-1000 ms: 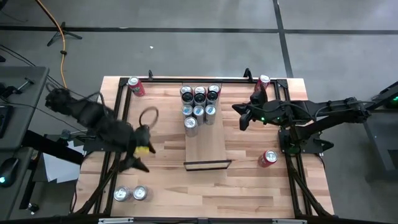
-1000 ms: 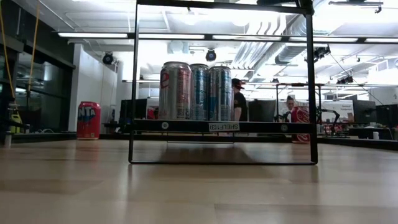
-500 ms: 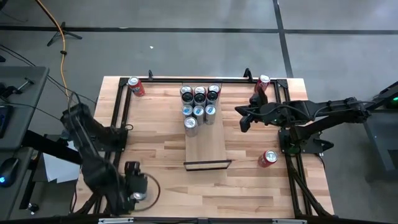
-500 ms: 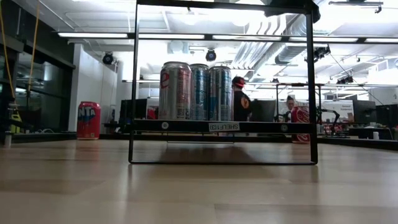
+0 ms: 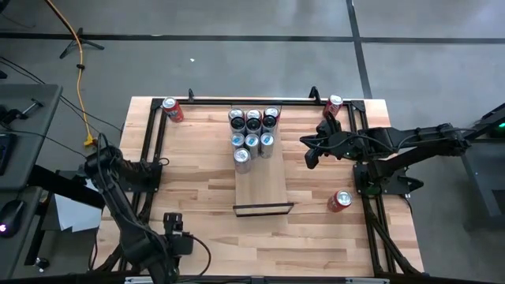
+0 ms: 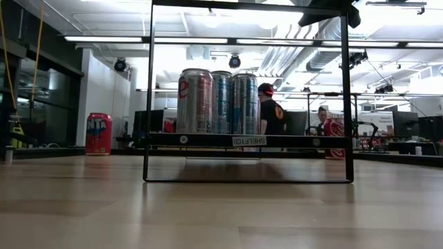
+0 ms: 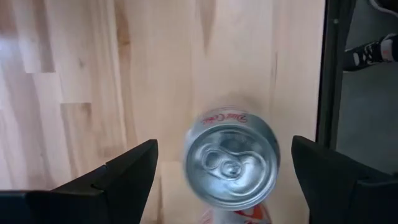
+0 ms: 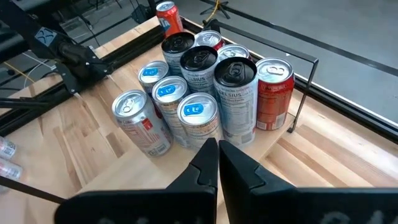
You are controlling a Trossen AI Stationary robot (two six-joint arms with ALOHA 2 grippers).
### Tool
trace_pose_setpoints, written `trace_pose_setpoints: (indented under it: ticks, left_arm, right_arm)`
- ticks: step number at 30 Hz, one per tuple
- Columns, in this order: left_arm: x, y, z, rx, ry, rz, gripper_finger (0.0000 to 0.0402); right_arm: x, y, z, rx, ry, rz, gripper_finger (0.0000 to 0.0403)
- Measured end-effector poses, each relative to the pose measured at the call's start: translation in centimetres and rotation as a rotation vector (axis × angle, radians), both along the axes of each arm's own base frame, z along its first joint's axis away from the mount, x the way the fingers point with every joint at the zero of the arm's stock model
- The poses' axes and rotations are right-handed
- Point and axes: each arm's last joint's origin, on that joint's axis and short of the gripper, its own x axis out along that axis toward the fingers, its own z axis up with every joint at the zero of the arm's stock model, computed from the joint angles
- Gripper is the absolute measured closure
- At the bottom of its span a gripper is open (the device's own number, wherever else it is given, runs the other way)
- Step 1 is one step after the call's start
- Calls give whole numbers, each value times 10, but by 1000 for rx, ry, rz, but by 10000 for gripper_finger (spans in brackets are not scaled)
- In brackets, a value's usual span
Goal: Place canned beverage on shelf
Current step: Put the silver soda can on the shelf aligned with the other silver soda can
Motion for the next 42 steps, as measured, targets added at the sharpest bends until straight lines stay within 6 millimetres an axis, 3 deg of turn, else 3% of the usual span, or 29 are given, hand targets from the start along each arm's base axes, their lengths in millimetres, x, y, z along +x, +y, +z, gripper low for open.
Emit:
trace_pose_setpoints:
  ticks: [7,15,22,31,34,37,42]
  left_arm:
    - [1,-3,-11,3,22,25,84]
    - [-2,1,-37,0,60,44,84]
    - [-1,2,-45,-5,73,9,87]
    - [-2,4,-41,-12,73,-12,178]
    - [-1,12,-30,-57,78,-5,178]
    - [-1,28,-4,-153,77,-24,178]
    - [-1,76,57,-293,-93,20,178]
  right_arm:
    - [0,0,0,0,0,0,402]
    - [0,0,0,0,0,0,402]
    - [0,0,0,0,0,0,402]
    - [0,0,0,0,0,0,402]
    - [0,0,0,-9,-1,-13,402]
    - [0,-1,0,-17,-3,-24,402]
    - [0,-1,0,-15,-4,-25,402]
